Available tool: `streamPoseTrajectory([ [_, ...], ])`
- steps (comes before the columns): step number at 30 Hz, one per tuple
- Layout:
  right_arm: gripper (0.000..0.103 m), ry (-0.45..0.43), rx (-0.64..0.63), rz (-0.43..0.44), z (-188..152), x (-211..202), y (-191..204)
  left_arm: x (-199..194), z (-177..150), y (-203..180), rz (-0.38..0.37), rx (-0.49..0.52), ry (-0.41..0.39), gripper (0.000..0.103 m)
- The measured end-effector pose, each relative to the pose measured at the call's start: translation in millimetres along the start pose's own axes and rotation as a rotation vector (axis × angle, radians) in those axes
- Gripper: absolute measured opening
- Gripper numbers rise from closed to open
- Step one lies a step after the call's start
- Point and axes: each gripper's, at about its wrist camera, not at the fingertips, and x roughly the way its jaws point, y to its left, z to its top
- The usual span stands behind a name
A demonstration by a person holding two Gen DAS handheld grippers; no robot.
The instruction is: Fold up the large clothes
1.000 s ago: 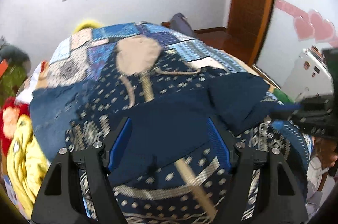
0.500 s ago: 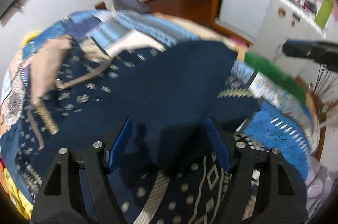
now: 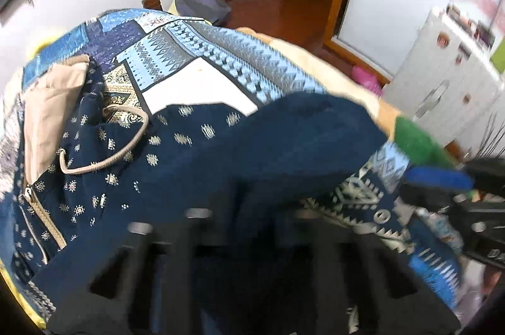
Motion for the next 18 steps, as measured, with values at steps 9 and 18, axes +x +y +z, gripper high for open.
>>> streamPoseTrajectory([
  [9,0.014,0.04,-0.174,-0.136,6,44,35,-118,-25,76,0.041,-0.196,-0.292,0.006],
  [18,0.014,-0.021,-0.377,-0.258,-15,54,55,-93,-136,145,0.094,-0.326,-0.062,0.008],
])
